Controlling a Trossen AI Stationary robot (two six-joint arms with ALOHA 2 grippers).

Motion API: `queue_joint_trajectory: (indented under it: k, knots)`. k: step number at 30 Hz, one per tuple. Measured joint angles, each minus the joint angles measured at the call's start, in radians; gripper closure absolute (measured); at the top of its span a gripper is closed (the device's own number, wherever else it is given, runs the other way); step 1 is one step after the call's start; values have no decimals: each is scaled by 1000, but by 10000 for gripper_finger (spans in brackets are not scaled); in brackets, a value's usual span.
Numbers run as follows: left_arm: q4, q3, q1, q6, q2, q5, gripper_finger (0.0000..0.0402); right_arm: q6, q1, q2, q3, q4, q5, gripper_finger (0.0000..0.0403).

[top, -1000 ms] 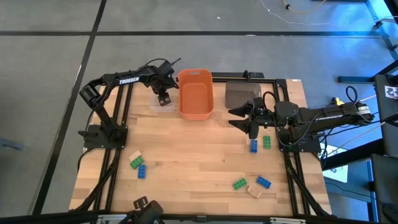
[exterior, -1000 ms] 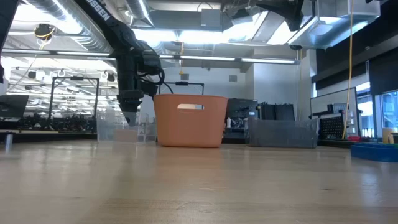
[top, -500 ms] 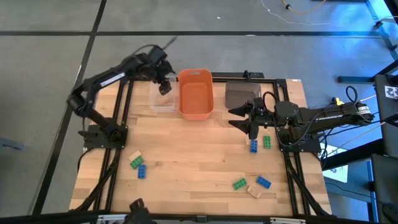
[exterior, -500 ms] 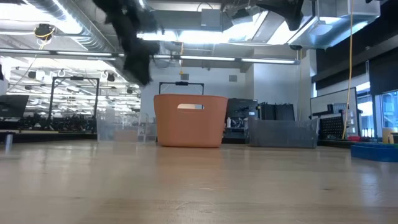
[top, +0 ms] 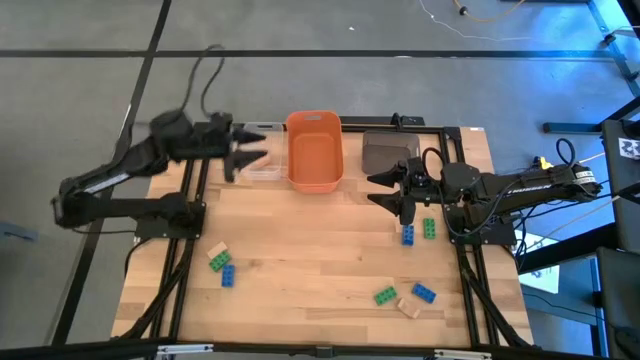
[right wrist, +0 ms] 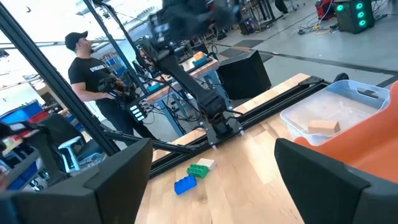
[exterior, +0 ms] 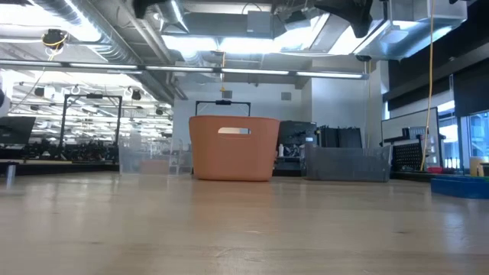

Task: Sort & place blocks by color
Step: Put the top right blue game piece into the black bin

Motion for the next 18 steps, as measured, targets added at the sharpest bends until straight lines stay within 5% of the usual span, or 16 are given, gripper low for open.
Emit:
queue_joint_trajectory:
  k: [7, 18]
  knots:
    - [186, -252, -230, -141, -218, -167, 168, 0, 0, 0, 0, 1, 0, 63]
    - [245, -330, -397, -29, -221, -307, 168, -75, 0, 0, 0, 11, -1, 63]
